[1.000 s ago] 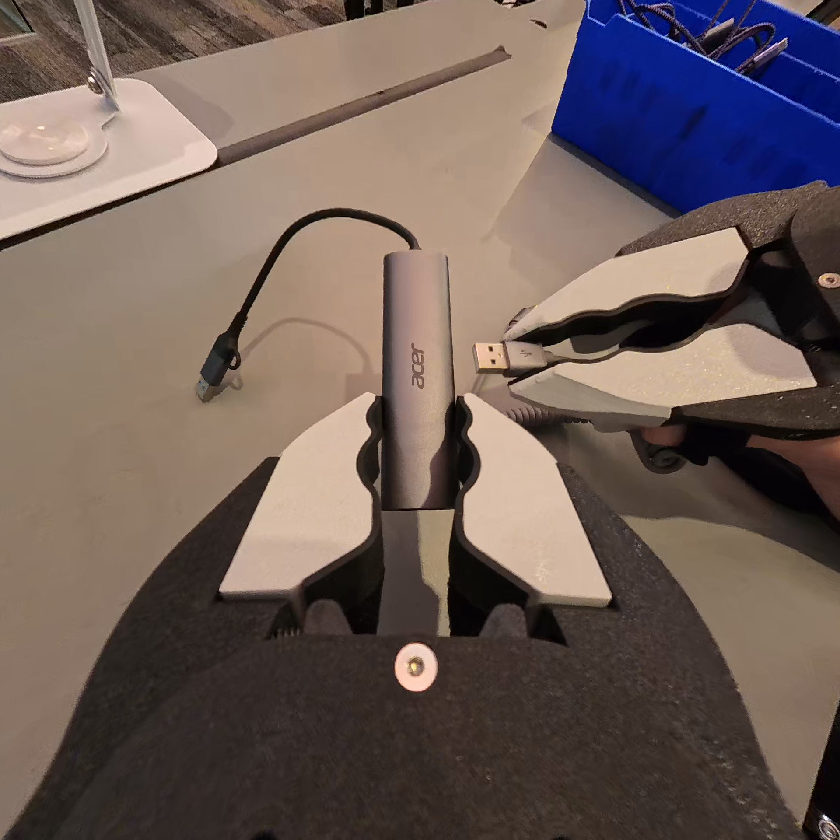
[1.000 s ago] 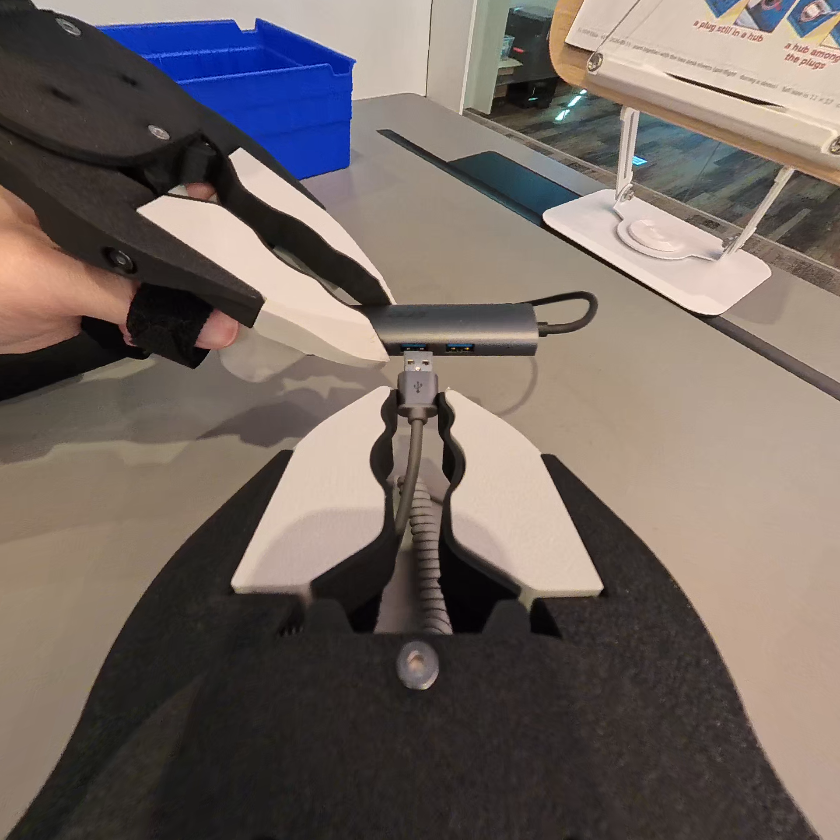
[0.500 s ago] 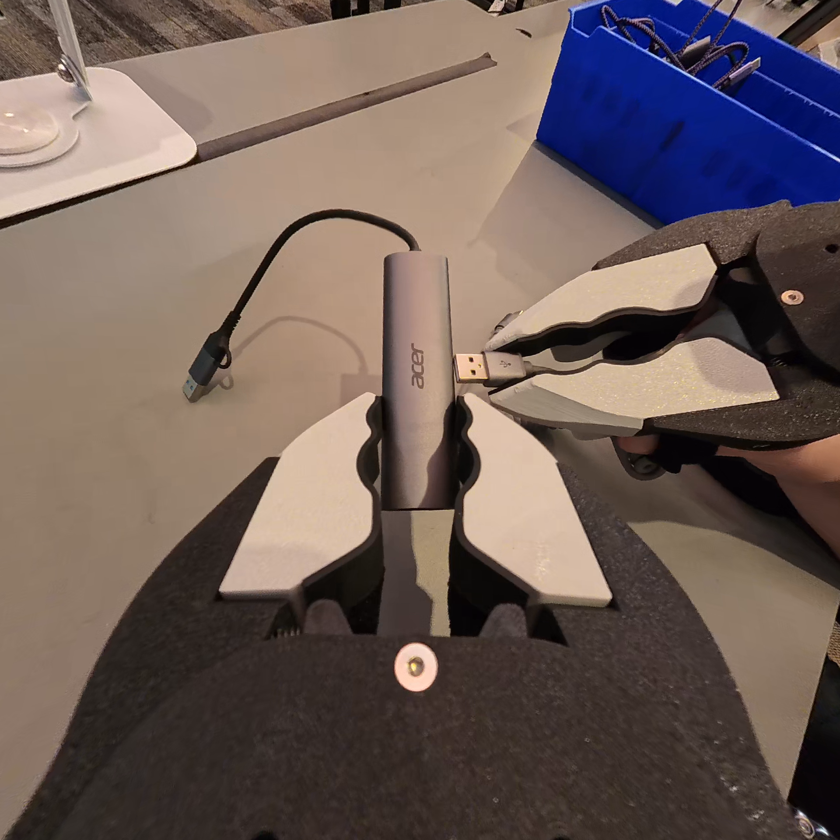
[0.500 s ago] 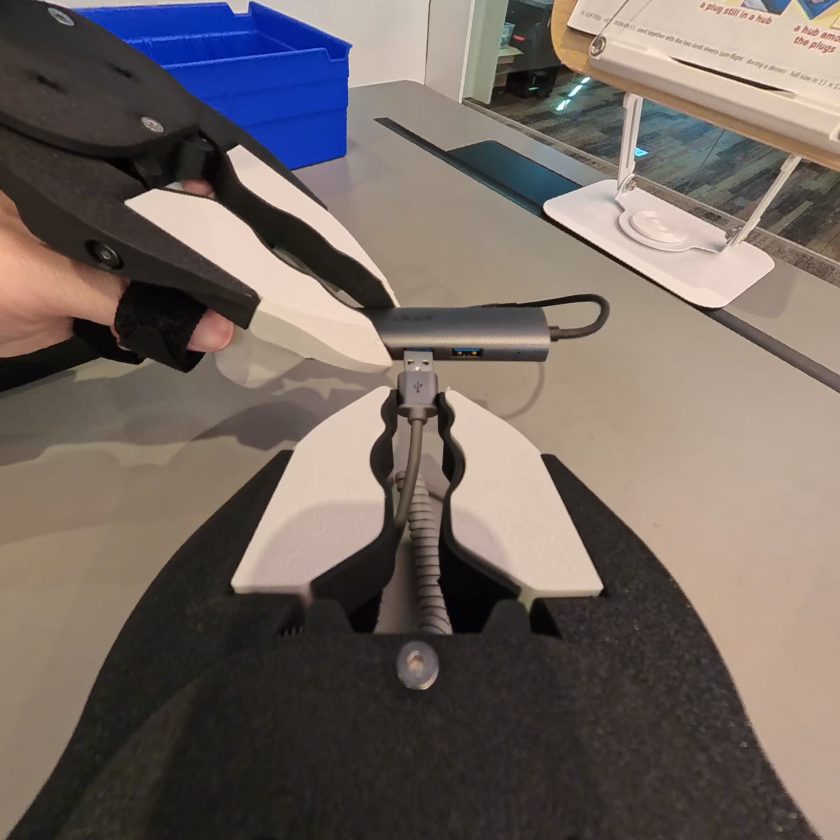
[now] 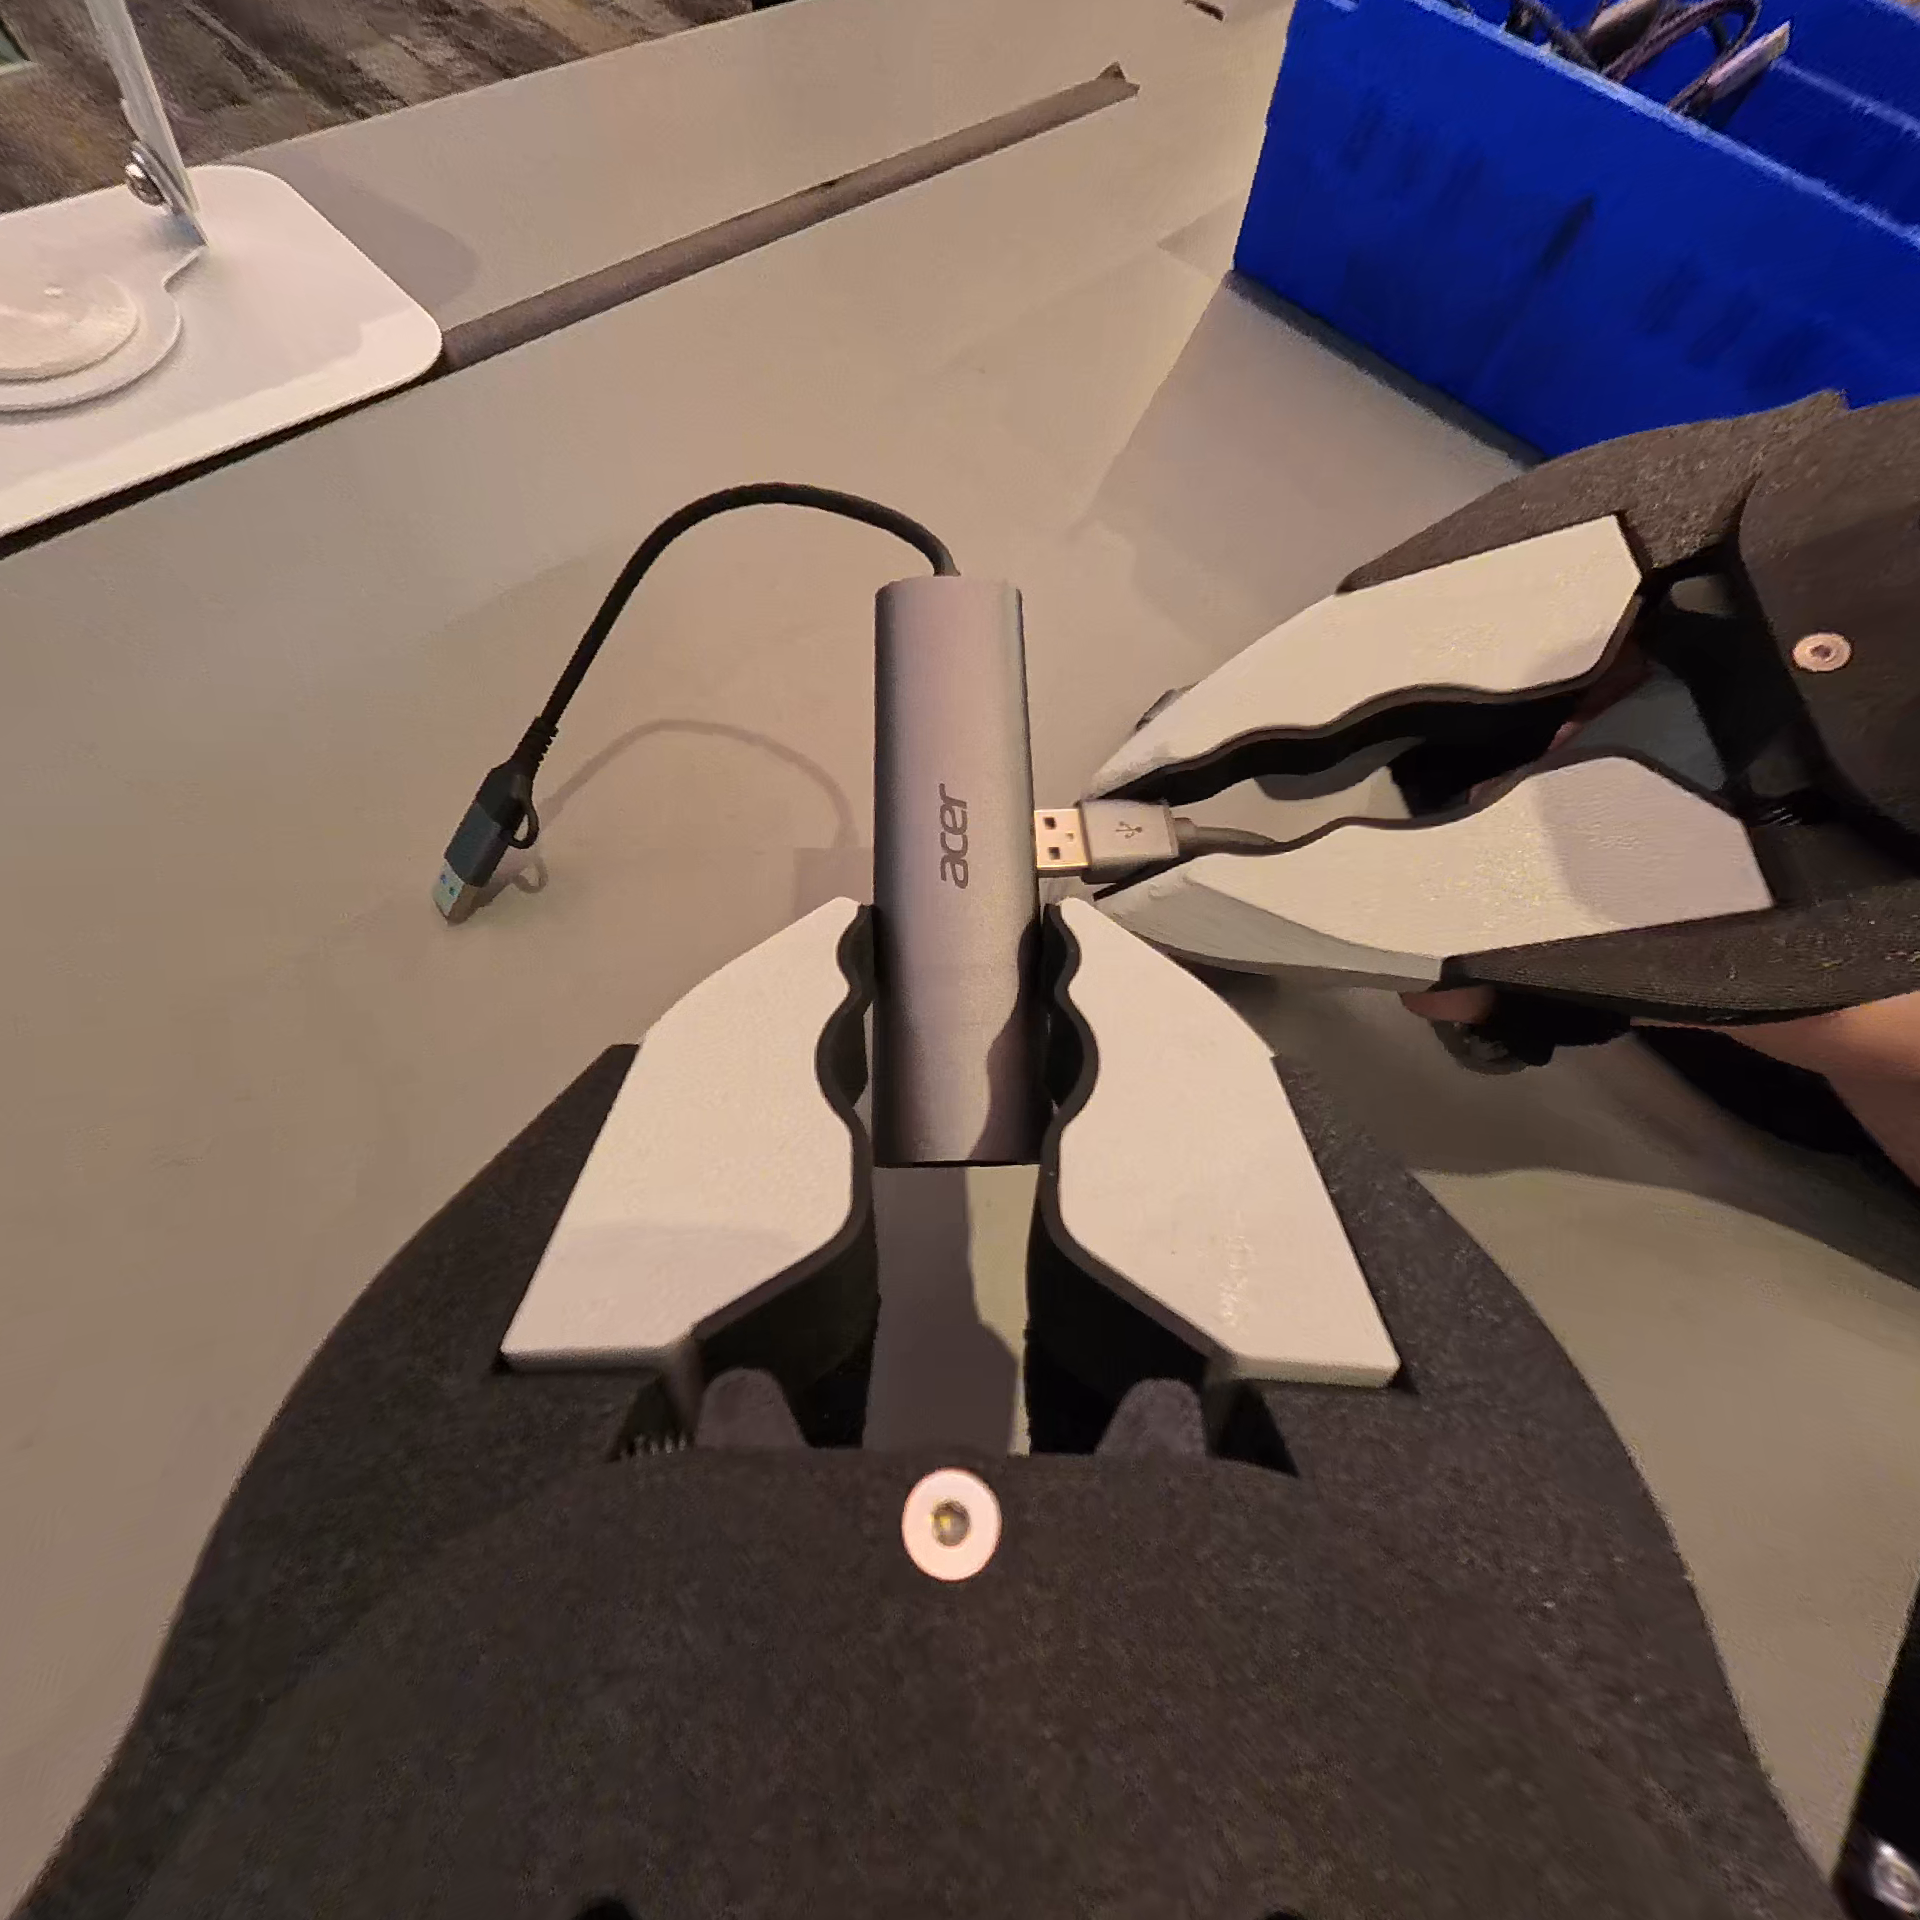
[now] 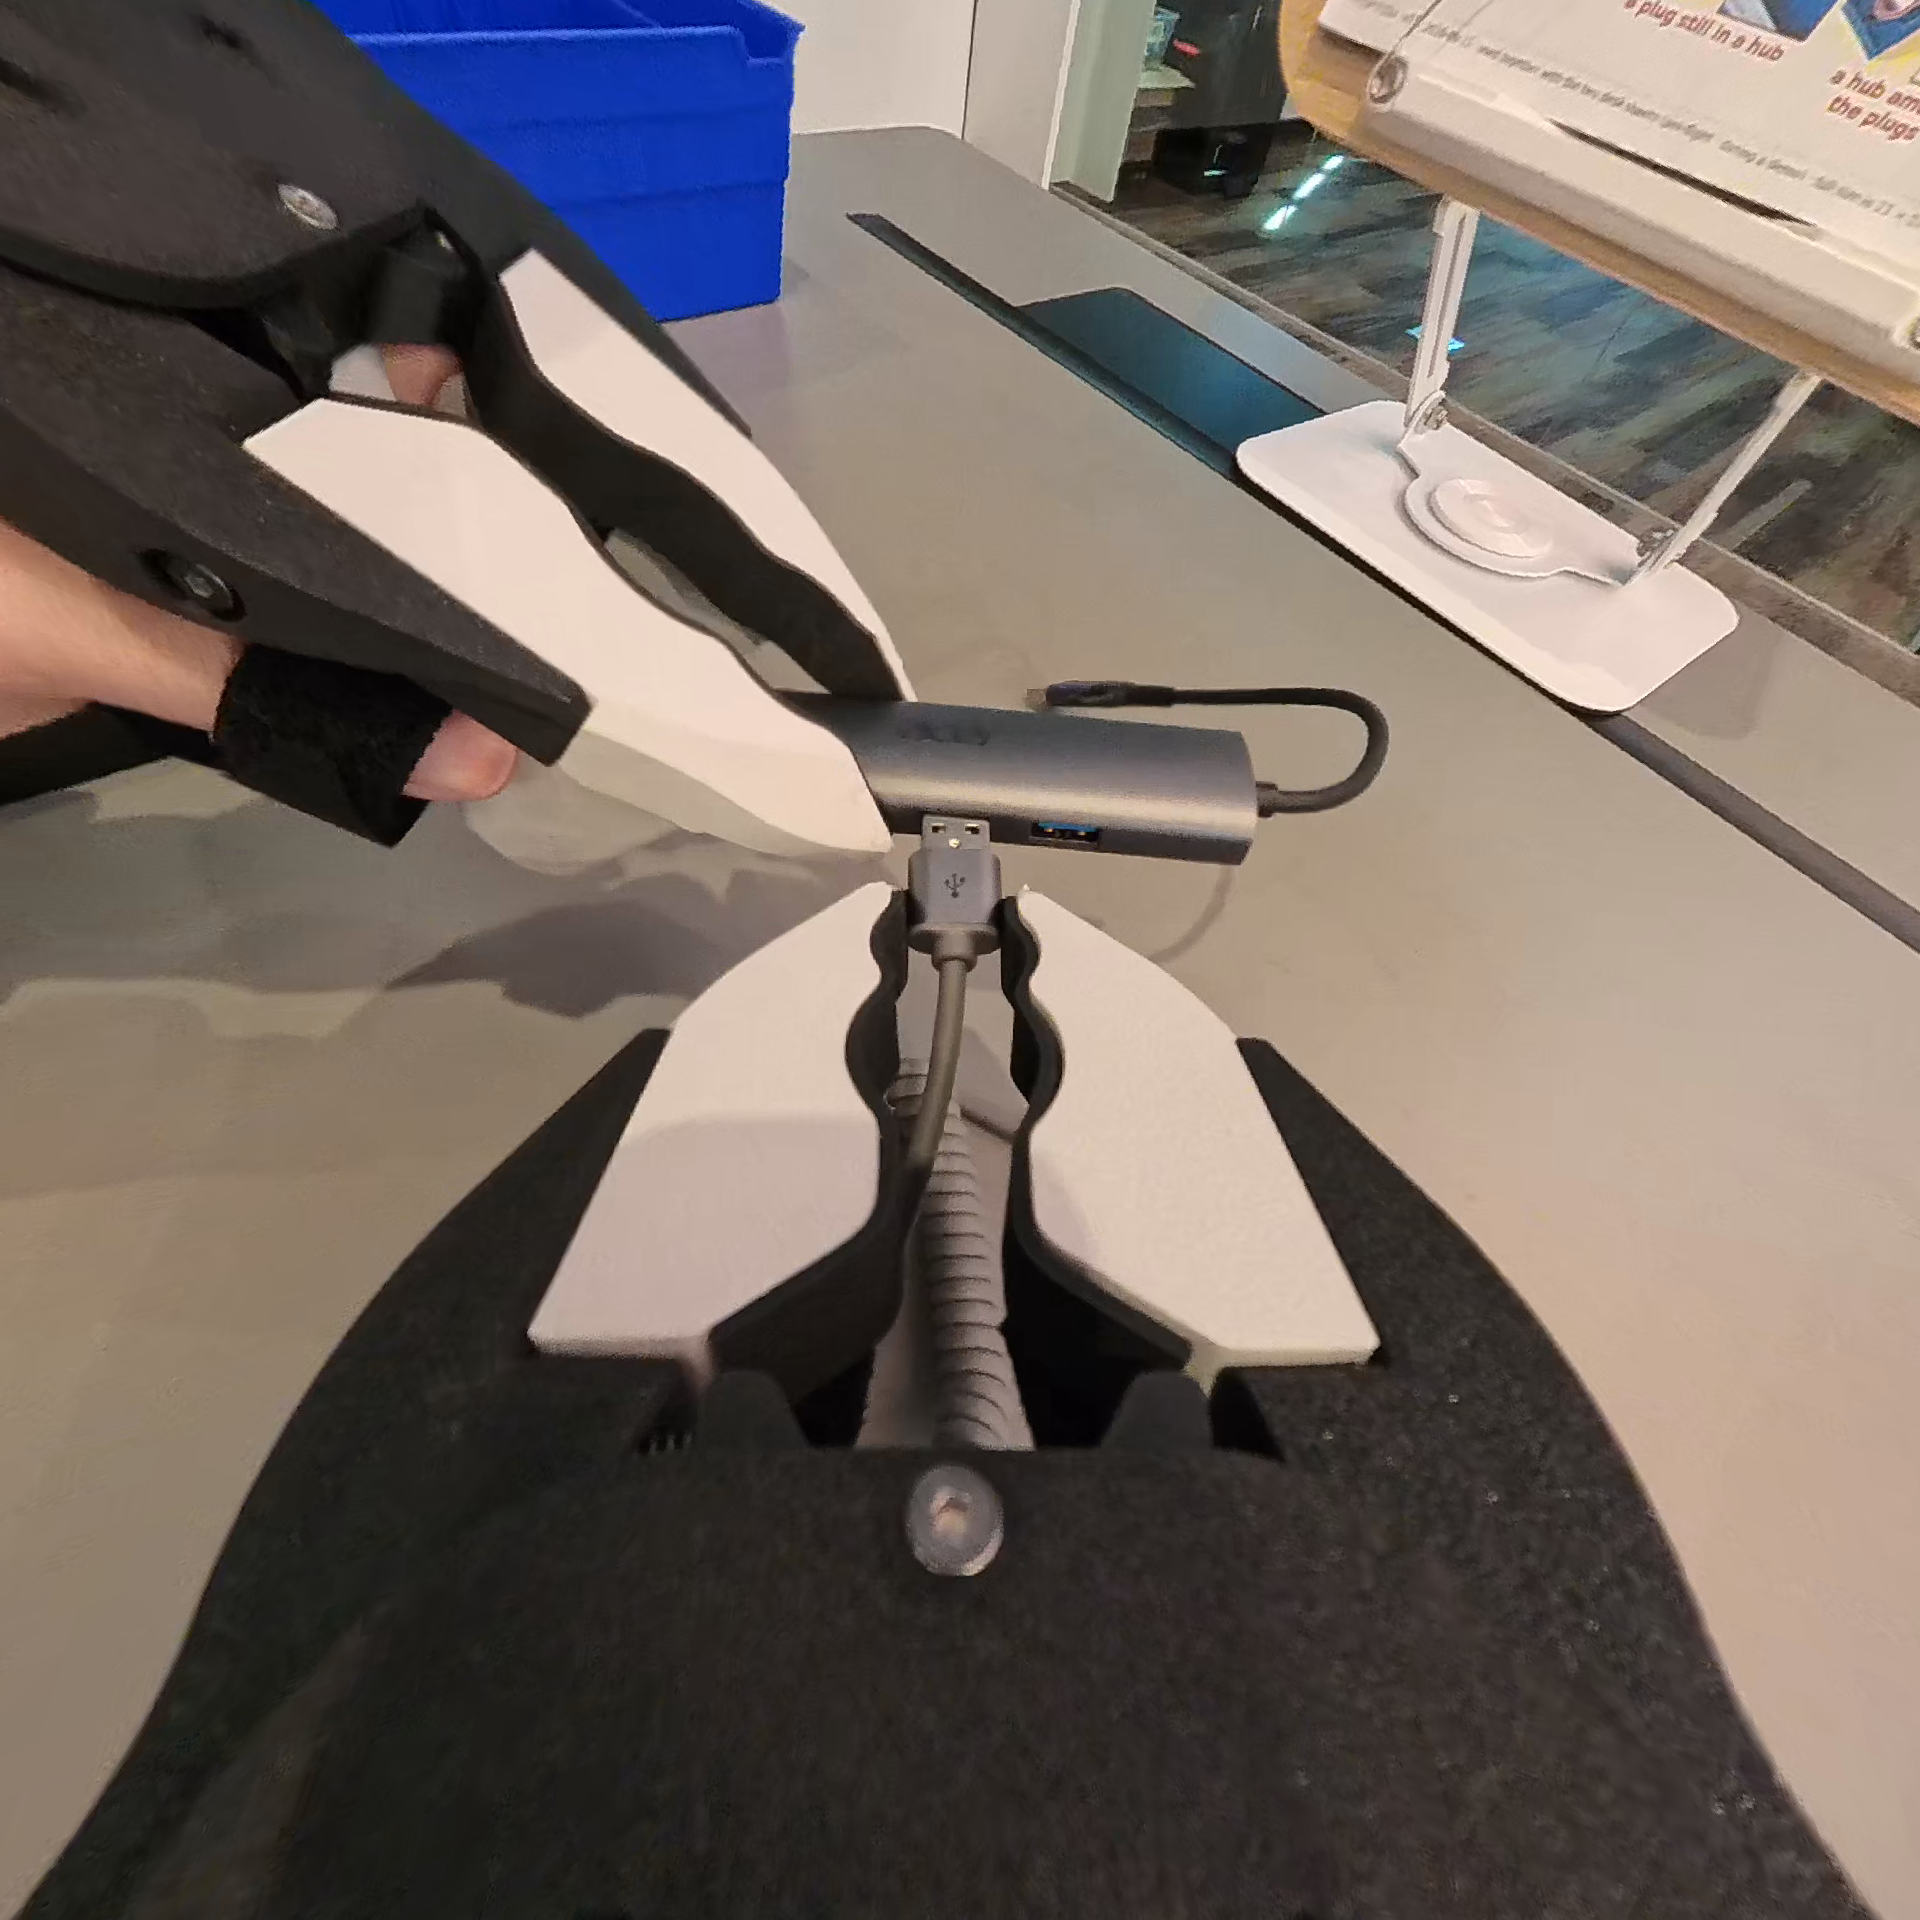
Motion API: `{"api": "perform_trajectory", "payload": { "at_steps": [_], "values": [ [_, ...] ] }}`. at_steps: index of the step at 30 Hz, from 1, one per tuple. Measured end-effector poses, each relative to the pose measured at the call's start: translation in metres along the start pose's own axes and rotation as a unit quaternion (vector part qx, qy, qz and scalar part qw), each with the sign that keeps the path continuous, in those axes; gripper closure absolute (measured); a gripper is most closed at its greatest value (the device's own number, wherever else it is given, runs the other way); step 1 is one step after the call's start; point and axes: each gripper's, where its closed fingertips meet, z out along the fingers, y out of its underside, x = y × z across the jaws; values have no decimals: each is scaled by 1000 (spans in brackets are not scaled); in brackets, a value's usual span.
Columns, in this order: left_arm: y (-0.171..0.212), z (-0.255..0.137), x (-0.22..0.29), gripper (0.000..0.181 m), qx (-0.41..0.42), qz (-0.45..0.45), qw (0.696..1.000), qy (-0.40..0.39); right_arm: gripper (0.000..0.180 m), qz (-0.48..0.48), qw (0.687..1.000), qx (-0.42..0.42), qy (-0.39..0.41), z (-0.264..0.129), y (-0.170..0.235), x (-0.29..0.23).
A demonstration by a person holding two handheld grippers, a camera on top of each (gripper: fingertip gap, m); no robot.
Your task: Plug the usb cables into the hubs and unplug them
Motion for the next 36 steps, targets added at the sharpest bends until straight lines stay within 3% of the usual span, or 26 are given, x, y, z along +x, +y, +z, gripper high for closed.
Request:
{"api": "perform_trajectory", "payload": {
  "at_steps": [16, 28, 36],
  "values": [
    [-1, -6, 1, 151, -1, 40, 999, -34, 163, 20, 999, 28, -7, -2, -4, -3],
    [-7, -9, 3, 150, 24, 12, 999, -19, 164, 1, 998, 49, 25, -4, -11, -3],
    [-5, -13, 4, 150, 19, 51, 998, -10, 164, 2, 998, 56, -10, -5, -11, -7]
  ]
}}
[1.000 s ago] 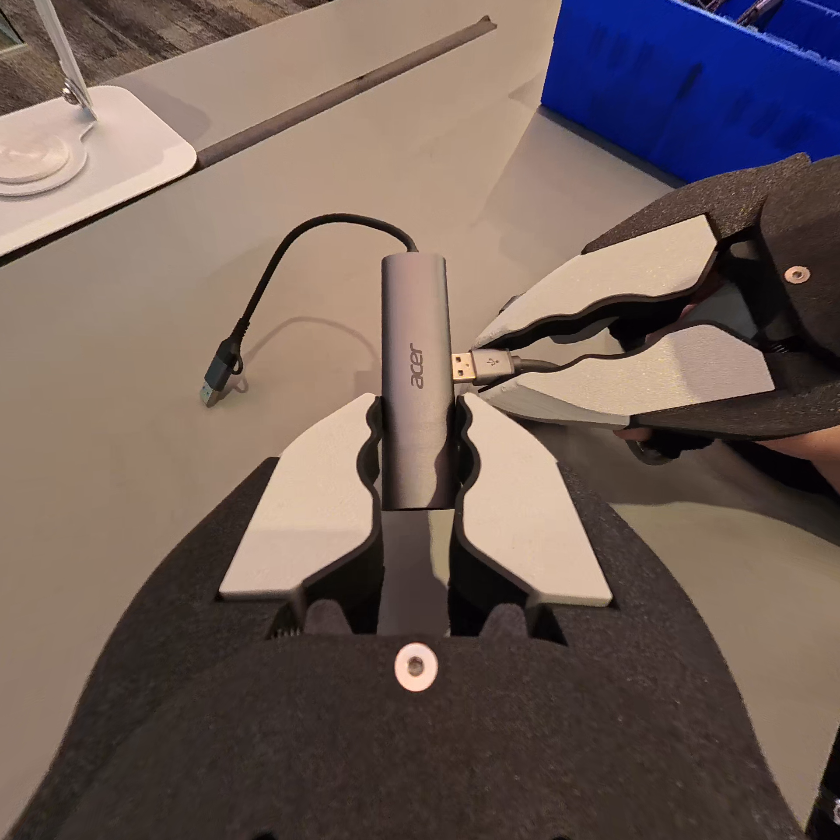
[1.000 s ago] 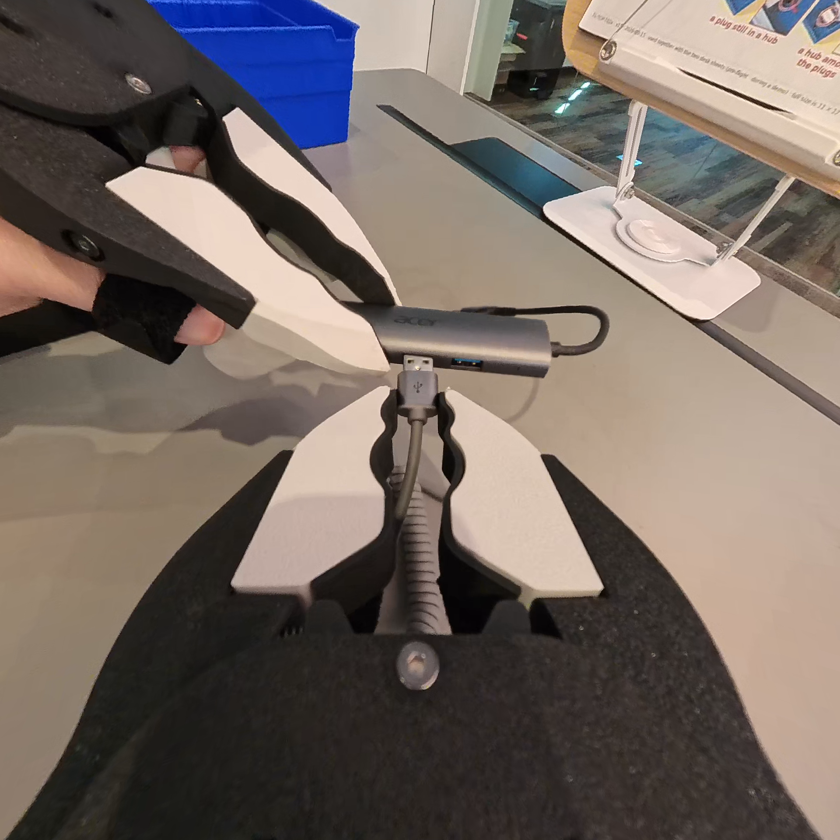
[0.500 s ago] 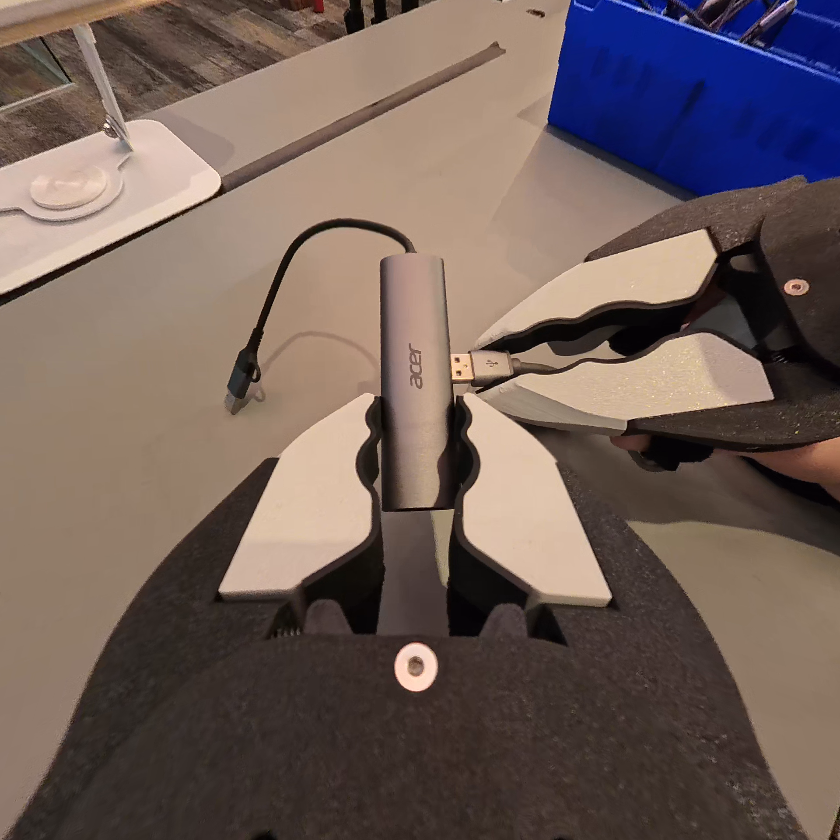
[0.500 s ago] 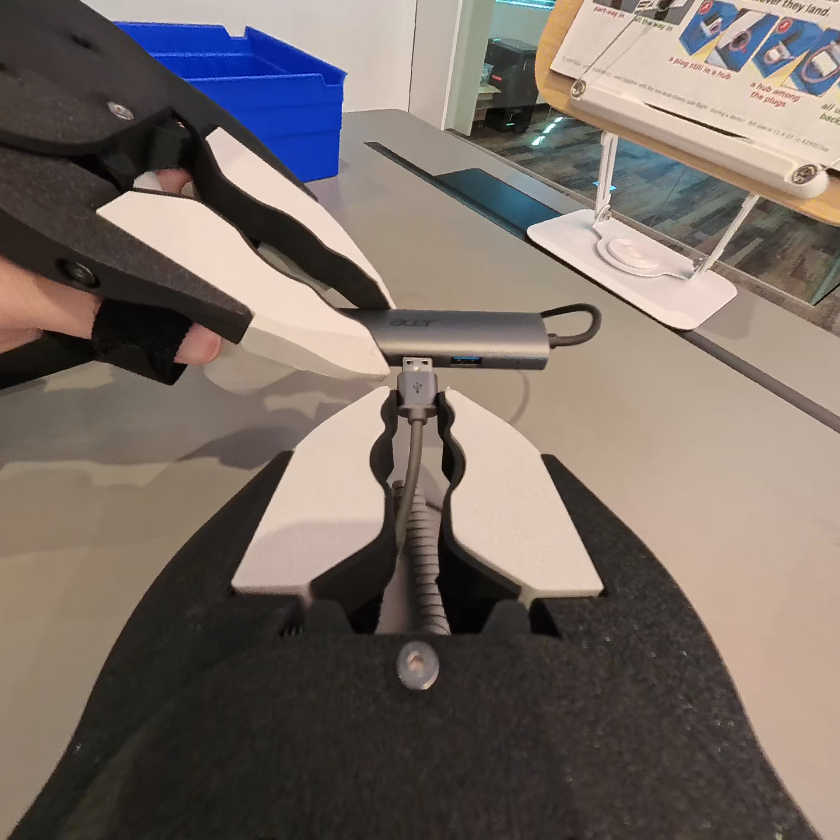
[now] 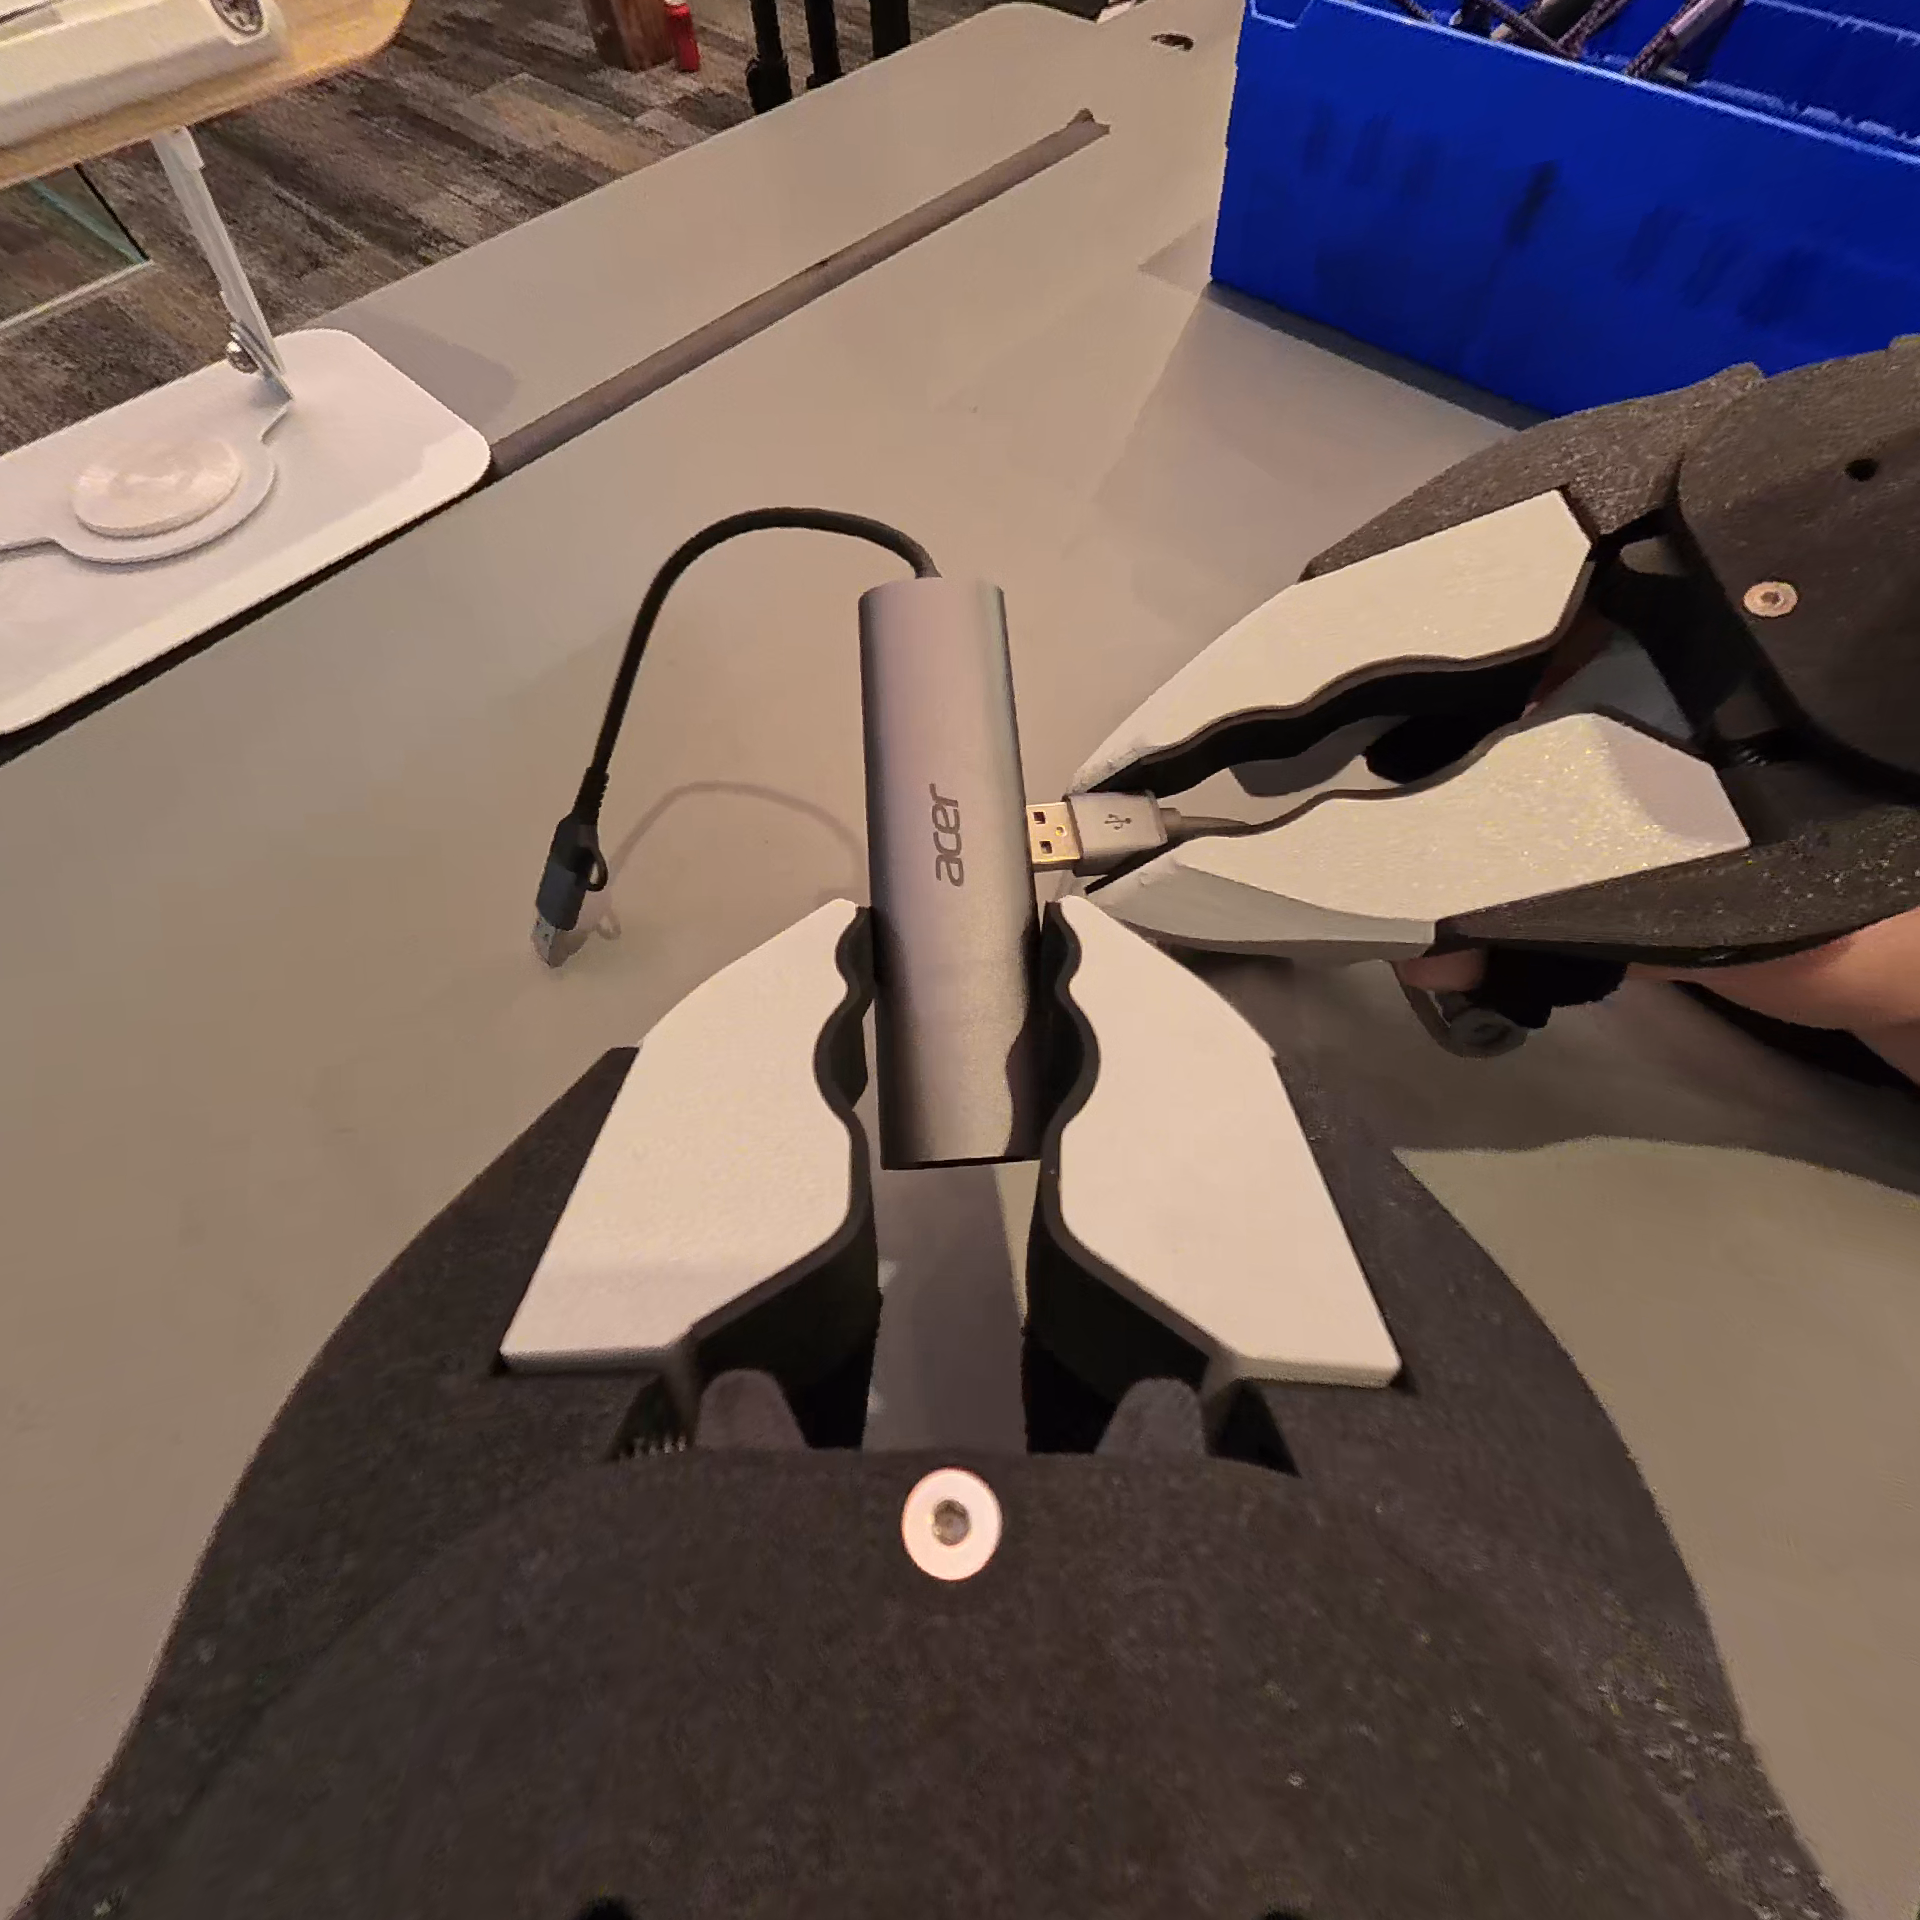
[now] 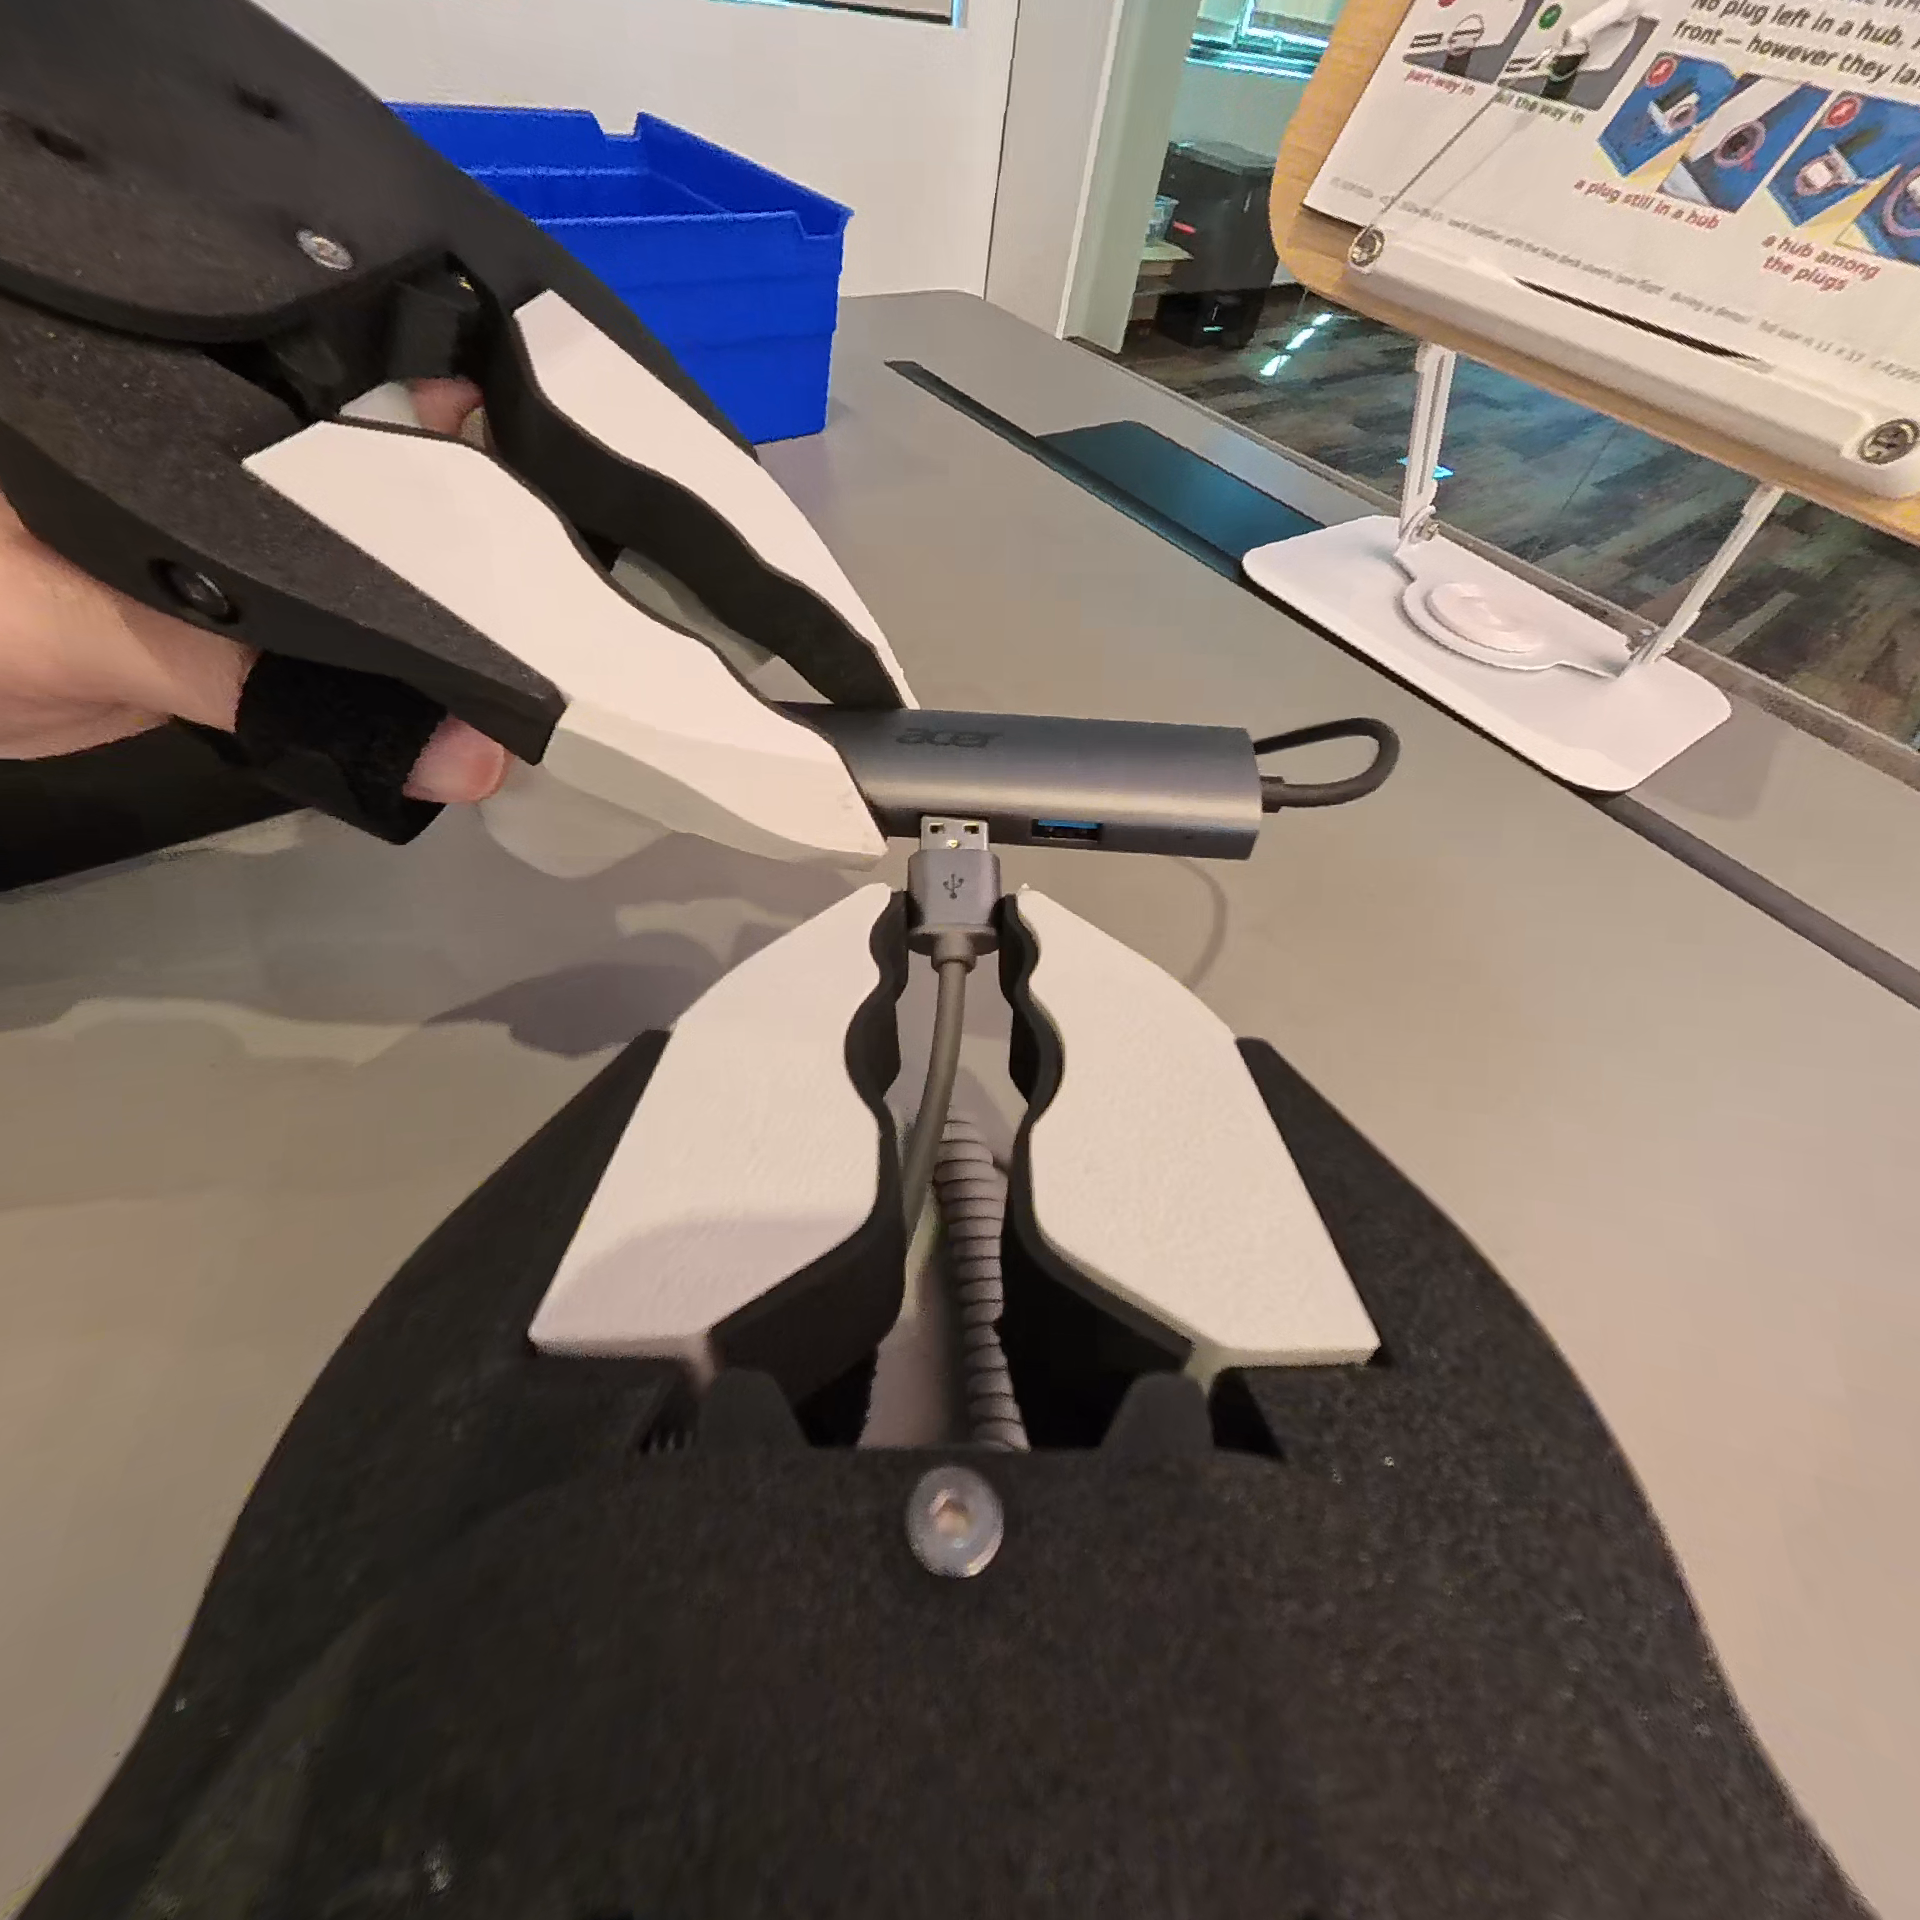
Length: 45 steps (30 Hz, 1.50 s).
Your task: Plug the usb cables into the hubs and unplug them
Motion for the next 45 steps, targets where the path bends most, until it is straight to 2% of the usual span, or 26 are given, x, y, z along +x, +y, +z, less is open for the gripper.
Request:
{"api": "perform_trajectory", "payload": {
  "at_steps": [15, 23, 33, 40, 45],
  "values": [
    [-4, -1, 0, 150, -6, 26, 999, -24, 164, 6, 999, 12, 30, 1, -2, 1],
    [-1, -1, 3, 150, -17, 69, 997, -35, 164, -5, 1000, 7, 24, 2, -1, -1],
    [-4, -3, 5, 150, -8, 58, 998, -31, 164, -8, 999, 25, 25, 0, -5, 0],
    [-5, -5, 2, 150, -11, -1, 1000, -6, 164, -12, 999, 42, 30, 2, -9, -1],
    [-10, -7, 5, 150, 19, -66, 997, 31, 163, -23, 996, 69, 47, -3, -17, 2]
  ]
}}
